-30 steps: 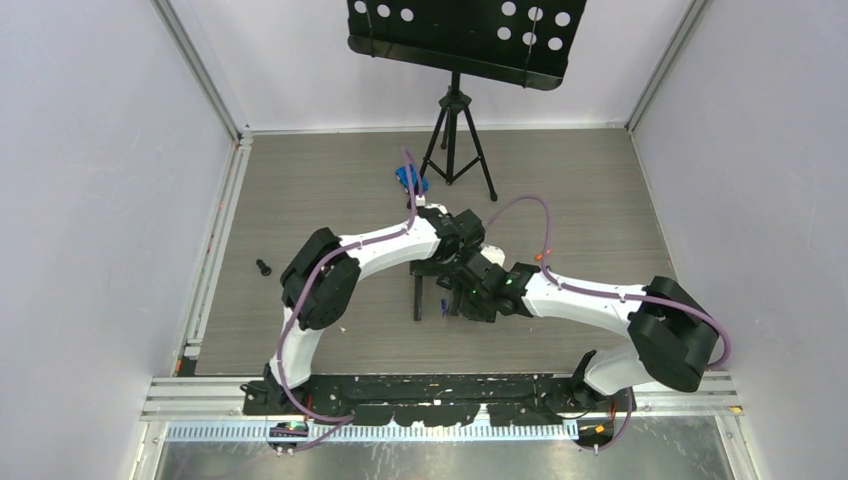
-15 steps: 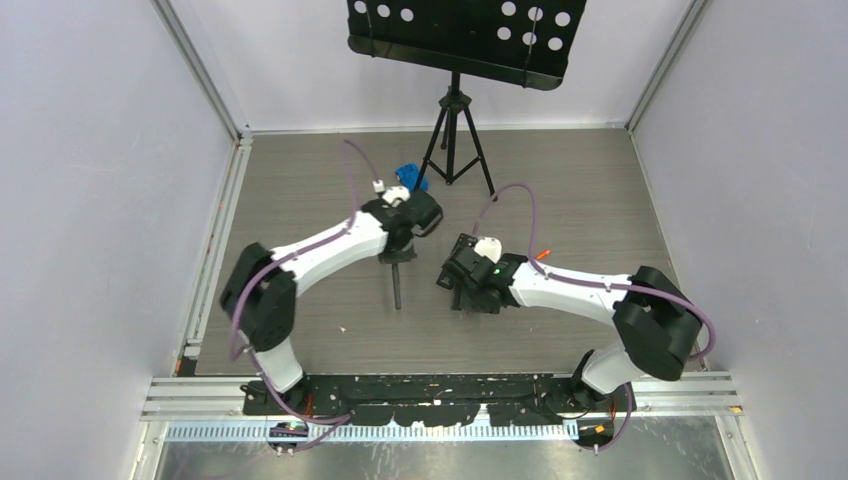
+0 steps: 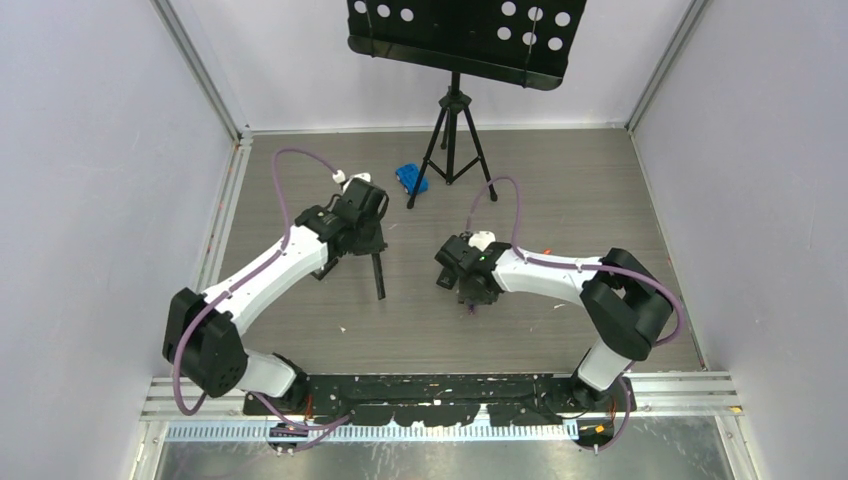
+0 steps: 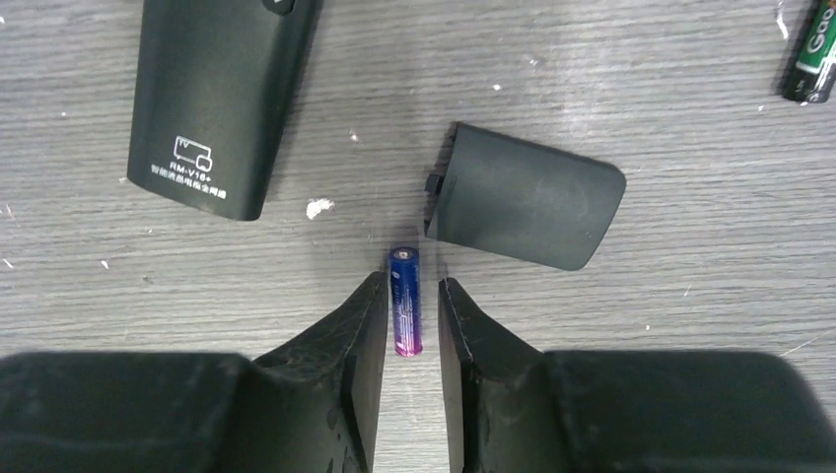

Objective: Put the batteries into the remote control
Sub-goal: Pick up the battery from the center of the board.

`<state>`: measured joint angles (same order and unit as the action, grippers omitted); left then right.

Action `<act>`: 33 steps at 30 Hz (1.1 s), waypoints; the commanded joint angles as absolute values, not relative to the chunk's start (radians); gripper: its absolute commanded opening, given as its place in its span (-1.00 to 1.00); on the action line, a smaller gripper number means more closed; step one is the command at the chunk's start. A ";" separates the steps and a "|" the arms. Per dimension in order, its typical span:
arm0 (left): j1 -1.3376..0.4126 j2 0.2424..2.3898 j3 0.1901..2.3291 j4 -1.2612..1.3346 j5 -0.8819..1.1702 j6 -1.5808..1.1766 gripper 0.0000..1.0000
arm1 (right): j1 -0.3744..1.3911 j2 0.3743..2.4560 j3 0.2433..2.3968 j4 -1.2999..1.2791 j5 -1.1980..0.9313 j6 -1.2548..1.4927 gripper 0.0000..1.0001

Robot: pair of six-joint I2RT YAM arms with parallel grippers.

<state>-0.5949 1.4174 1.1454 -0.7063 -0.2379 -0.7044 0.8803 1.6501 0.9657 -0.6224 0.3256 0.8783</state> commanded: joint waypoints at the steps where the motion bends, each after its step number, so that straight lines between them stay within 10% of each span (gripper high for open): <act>1: -0.591 1.345 1.135 -0.603 -0.131 -0.626 -1.00 | 0.859 1.667 1.009 -0.632 0.315 0.848 -0.45; 8: -0.589 1.289 1.077 -0.495 -0.007 -0.583 -1.00 | 0.830 1.671 1.012 -0.638 0.260 0.835 -0.72; 16: -0.582 1.236 1.048 -0.439 0.054 -0.589 -1.00 | 0.827 1.663 1.001 -0.649 0.194 0.856 -0.48; 23: -0.579 1.187 0.970 -0.317 0.125 -0.581 -1.00 | 0.826 1.647 0.989 -0.643 0.211 0.861 -0.88; 33: -0.577 1.116 0.888 -0.013 0.341 -0.669 -1.00 | 0.897 1.205 0.993 -0.522 0.388 0.751 -0.92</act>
